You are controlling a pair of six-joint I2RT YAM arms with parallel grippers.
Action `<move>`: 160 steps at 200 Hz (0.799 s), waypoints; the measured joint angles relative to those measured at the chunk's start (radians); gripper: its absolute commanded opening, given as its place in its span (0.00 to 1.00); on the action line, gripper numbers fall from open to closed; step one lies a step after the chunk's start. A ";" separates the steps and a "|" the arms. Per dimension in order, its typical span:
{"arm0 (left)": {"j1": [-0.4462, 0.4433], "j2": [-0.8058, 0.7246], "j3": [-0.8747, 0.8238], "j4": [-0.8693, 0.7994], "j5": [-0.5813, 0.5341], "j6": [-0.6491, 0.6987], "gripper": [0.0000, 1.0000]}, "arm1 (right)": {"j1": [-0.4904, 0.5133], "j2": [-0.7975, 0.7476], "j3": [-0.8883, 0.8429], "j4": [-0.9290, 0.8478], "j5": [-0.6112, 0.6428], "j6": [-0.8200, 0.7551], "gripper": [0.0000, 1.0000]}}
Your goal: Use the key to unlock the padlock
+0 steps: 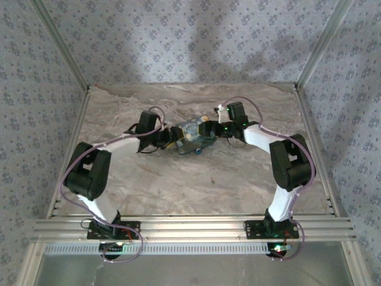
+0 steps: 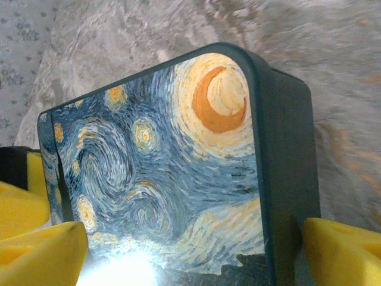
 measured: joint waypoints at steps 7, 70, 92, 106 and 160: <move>0.006 -0.023 -0.023 -0.014 -0.007 0.003 0.68 | 0.016 0.015 0.010 0.000 -0.001 0.003 0.93; 0.058 -0.155 -0.136 -0.082 -0.047 0.018 0.73 | 0.095 0.094 0.077 0.006 -0.014 0.026 0.94; 0.080 -0.182 -0.151 -0.090 -0.053 0.025 0.76 | 0.099 0.094 0.078 0.003 0.002 0.026 0.95; 0.096 -0.209 -0.157 -0.103 -0.069 0.034 0.77 | 0.096 0.090 0.077 -0.010 0.032 0.026 0.96; 0.113 -0.407 -0.150 -0.164 -0.172 0.117 0.81 | 0.060 -0.106 0.027 -0.176 0.229 -0.005 0.93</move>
